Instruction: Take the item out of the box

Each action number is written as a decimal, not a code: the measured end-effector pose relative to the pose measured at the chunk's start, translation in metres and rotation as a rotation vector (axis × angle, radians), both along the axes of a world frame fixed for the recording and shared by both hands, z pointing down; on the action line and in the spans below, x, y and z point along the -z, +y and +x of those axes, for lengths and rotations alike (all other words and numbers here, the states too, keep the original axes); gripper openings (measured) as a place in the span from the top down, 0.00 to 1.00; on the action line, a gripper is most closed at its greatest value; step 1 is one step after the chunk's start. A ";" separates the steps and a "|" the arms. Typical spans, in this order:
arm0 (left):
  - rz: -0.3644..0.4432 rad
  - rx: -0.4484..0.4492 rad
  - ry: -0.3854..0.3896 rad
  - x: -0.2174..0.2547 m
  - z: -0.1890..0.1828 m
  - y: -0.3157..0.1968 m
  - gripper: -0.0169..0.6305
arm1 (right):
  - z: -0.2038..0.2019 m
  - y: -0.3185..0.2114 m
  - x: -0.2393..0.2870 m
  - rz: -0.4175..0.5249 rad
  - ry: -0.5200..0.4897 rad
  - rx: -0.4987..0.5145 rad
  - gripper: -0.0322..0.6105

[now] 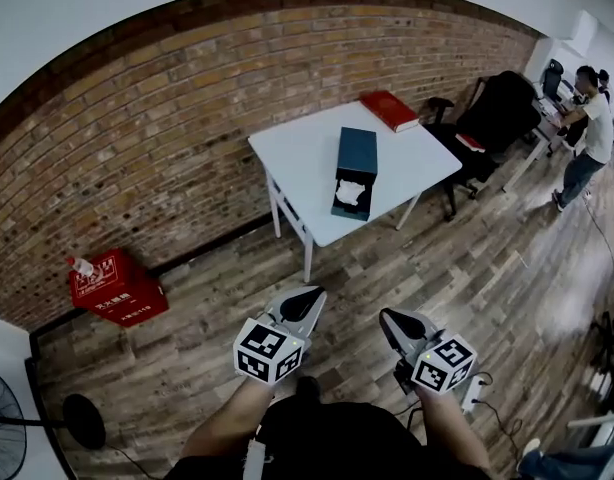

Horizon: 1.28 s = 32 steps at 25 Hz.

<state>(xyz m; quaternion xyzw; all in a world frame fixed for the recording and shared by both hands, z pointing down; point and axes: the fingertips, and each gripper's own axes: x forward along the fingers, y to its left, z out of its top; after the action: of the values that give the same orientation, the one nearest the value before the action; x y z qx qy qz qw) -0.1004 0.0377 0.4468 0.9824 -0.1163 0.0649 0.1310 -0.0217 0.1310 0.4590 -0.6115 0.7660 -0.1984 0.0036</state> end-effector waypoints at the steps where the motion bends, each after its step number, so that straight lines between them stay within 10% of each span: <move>1: 0.004 0.005 0.000 0.001 -0.002 -0.010 0.97 | -0.005 -0.010 0.003 0.009 0.005 0.009 0.95; 16: -0.050 0.043 -0.004 -0.010 0.010 -0.072 0.97 | 0.004 -0.062 -0.009 -0.024 -0.014 0.041 0.95; 32: -0.068 0.014 -0.044 -0.020 0.198 -0.160 0.97 | 0.189 -0.149 -0.039 -0.039 -0.097 0.007 0.95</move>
<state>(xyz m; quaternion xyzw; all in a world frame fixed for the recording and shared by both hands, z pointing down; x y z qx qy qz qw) 0.0975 -0.1225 0.4671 0.9749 -0.1236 0.0896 0.1621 0.1675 -0.0184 0.4981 -0.5983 0.7631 -0.2428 0.0279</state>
